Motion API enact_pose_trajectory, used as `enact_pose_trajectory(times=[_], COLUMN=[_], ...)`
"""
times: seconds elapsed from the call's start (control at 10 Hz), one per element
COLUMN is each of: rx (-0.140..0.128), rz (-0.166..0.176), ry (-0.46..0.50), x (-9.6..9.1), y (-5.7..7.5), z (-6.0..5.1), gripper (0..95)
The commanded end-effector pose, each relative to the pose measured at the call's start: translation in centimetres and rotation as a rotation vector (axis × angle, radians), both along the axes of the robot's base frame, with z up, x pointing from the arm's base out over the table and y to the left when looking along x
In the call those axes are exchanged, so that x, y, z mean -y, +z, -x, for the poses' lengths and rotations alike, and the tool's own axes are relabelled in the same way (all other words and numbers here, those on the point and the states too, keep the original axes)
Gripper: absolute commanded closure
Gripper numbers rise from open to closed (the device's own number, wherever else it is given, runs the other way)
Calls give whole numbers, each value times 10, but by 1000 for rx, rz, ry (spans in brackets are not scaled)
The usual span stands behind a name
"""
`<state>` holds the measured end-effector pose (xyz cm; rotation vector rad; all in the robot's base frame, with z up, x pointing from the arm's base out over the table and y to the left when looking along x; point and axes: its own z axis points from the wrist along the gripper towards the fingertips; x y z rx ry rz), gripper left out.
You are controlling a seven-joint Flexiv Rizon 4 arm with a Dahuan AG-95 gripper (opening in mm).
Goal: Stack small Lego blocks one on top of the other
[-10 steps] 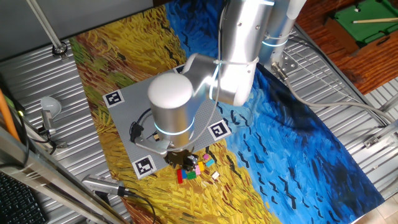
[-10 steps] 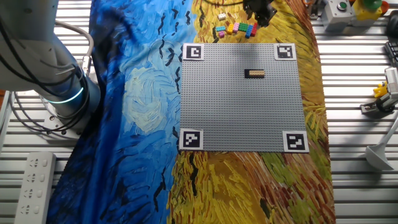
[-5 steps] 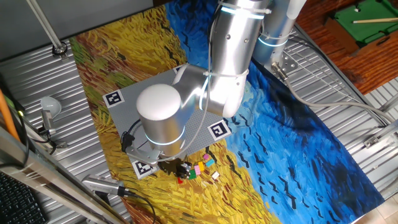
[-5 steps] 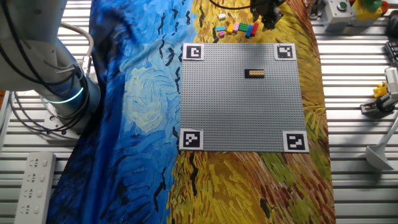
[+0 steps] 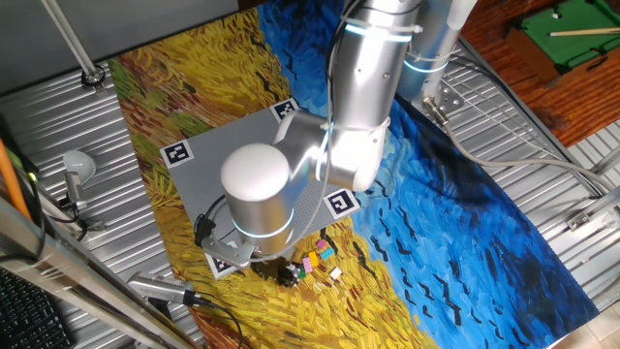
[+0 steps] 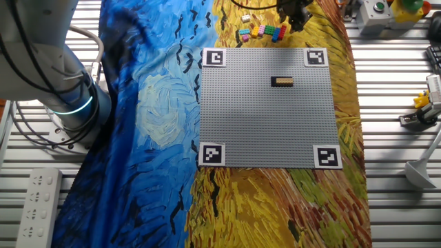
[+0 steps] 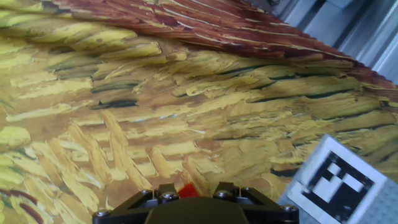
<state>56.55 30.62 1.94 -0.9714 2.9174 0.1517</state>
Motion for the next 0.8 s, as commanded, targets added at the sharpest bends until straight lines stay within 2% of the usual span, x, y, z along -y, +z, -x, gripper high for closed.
enact_pose_trajectory(times=[0.1,0.8], rx=[3,10], rz=[-1,-1], ry=[3,20], x=[1,2], y=[-1,-6], z=[1,8], gripper=[570,570])
